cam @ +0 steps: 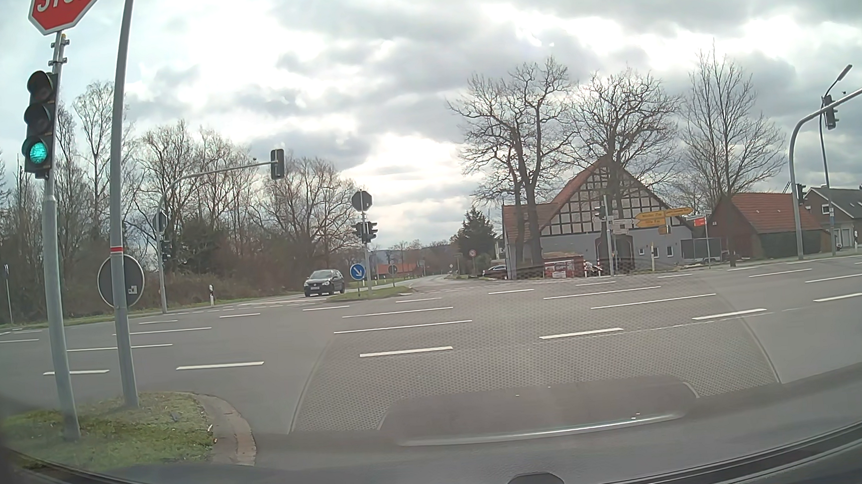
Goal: Follow the waypoints while adhering to traffic rules and regulations
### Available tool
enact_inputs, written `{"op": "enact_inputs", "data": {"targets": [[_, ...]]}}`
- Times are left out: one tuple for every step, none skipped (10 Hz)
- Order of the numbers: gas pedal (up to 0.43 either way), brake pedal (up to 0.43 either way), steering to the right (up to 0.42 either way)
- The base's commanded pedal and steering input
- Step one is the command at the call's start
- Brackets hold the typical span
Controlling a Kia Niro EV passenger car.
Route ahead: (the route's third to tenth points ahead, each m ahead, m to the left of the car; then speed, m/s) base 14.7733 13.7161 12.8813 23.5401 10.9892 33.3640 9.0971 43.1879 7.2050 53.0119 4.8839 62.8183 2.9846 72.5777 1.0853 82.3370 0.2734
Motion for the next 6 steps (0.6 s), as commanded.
{"op": "enact_inputs", "data": {"targets": [[0.177, 0.0, -0.002], [0.209, 0.0, -0.002], [0.22, 0.0, -0.002], [0.24, 0.0, -0.002], [0.26, 0.0, -0.002], [0.28, 0.0, -0.002]]}}
